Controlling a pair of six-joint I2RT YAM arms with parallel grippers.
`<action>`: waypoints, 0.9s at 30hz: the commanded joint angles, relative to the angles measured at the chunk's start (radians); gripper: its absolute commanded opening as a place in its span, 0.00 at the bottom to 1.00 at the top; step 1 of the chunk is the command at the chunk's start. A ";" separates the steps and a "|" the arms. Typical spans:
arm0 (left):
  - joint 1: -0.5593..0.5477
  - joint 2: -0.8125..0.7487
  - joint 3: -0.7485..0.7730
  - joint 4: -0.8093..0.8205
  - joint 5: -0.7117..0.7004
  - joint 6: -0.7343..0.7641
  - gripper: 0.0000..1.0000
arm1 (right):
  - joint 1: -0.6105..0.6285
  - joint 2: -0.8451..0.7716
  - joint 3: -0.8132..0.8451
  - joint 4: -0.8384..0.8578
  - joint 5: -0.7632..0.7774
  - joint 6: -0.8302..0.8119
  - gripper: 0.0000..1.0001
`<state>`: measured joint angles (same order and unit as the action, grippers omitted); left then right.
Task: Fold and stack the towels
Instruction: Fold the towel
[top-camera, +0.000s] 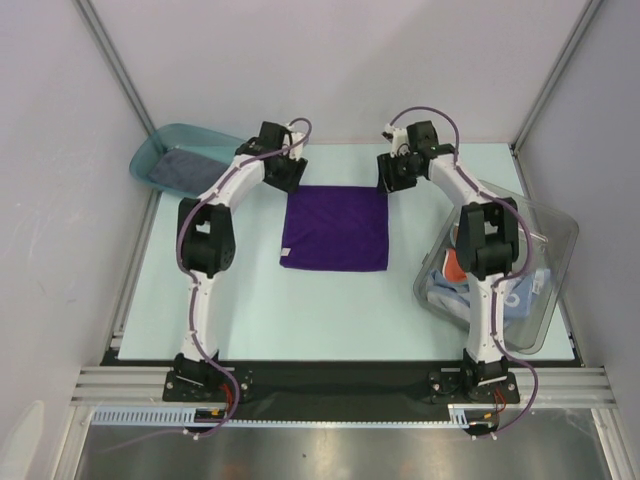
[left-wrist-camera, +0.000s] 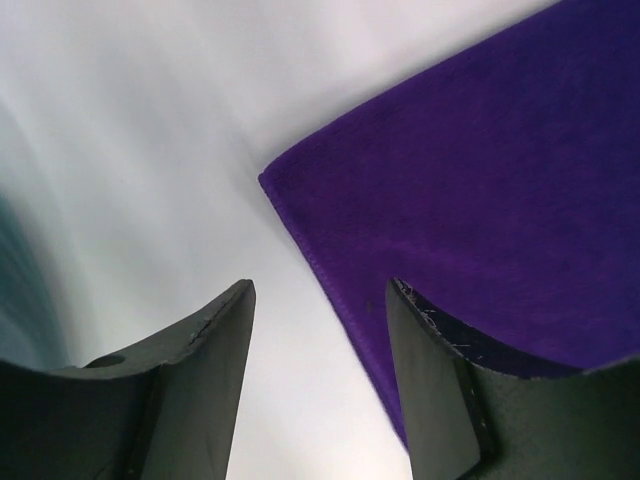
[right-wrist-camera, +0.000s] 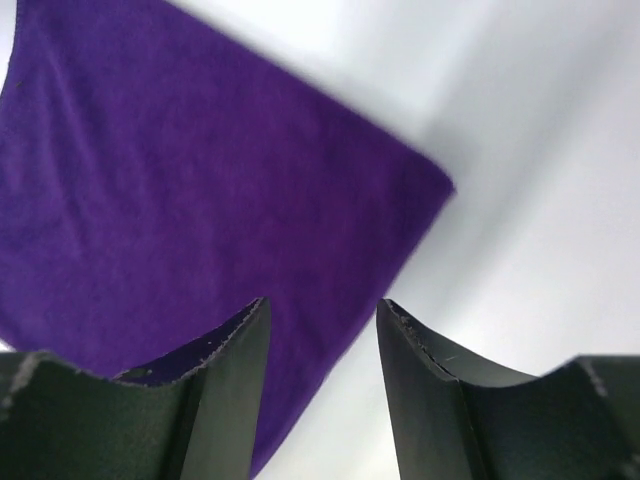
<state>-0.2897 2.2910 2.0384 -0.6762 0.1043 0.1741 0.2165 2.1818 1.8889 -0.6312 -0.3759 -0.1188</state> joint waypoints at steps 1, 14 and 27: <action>0.026 0.011 0.069 0.007 0.075 0.111 0.62 | -0.017 0.091 0.119 -0.009 -0.073 -0.088 0.53; 0.035 0.103 0.111 0.109 0.107 0.254 0.64 | -0.057 0.323 0.355 0.027 -0.135 -0.130 0.51; 0.044 0.219 0.244 0.033 0.143 0.317 0.59 | -0.080 0.371 0.406 0.015 -0.182 -0.150 0.46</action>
<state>-0.2558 2.5011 2.2269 -0.6312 0.1844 0.4534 0.1452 2.5385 2.2383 -0.6266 -0.5144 -0.2455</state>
